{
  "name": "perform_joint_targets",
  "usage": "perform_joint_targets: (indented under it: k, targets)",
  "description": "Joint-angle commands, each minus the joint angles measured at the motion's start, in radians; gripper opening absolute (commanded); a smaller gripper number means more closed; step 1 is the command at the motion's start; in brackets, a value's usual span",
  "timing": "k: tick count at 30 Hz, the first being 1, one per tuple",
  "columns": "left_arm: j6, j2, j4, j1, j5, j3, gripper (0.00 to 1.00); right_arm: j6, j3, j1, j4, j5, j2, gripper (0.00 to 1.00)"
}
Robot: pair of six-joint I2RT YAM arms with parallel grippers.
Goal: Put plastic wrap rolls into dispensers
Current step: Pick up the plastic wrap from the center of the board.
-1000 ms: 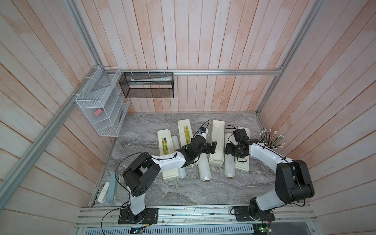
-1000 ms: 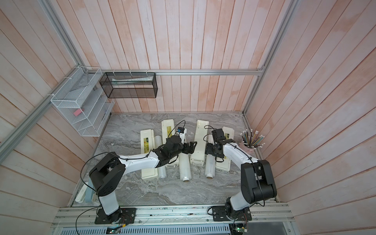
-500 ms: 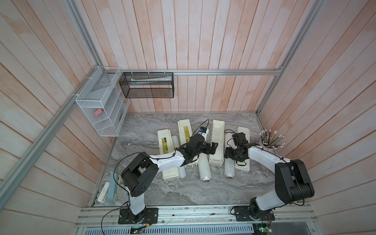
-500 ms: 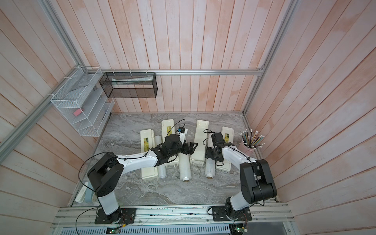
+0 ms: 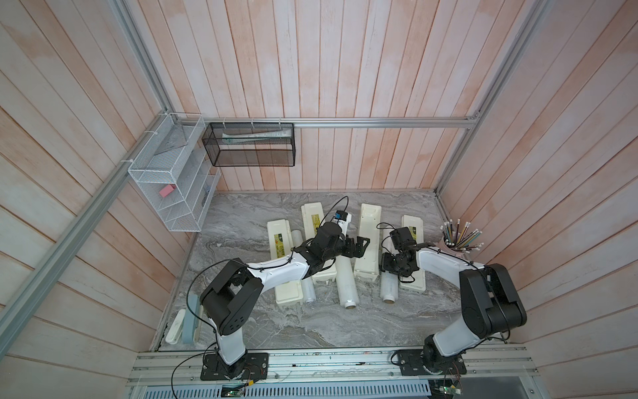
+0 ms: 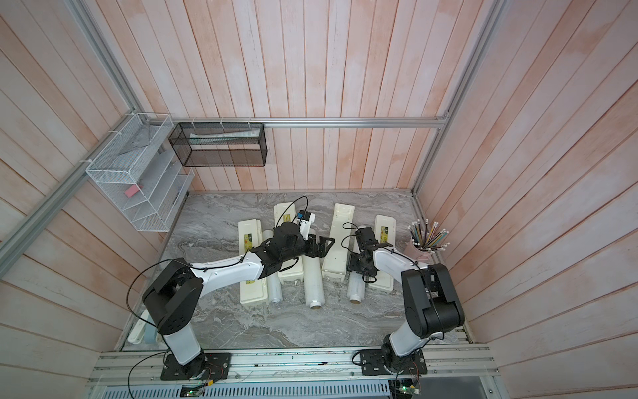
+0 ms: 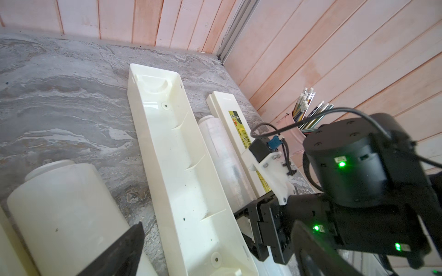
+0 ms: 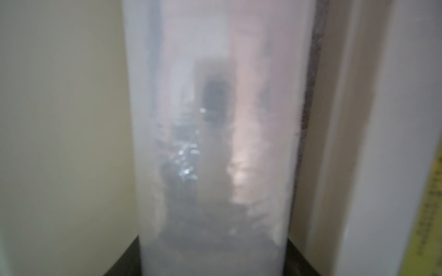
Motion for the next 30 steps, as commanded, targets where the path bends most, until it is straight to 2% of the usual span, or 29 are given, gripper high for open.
perform_joint_targets:
  k: [1,6,16,23,30]
  targets:
    - [-0.041,0.028,0.025,0.0,0.063,0.046,0.97,0.023,0.03,0.003,-0.039,0.051,-0.055,0.5]
    - [-0.098,0.068,0.064,0.0,0.106,0.052,0.97,0.019,0.077,-0.015,-0.079,0.058,-0.135,0.37]
    - [-0.123,0.174,0.068,0.0,0.119,0.097,0.97,0.007,0.196,-0.056,-0.151,0.03,-0.214,0.36]
    - [-0.188,0.204,0.115,-0.003,0.143,0.072,0.97,-0.009,0.256,-0.093,-0.16,0.043,-0.242,0.36]
    - [-0.25,0.222,0.168,-0.057,0.17,0.056,0.97,-0.027,0.336,-0.115,-0.167,0.045,-0.211,0.36]
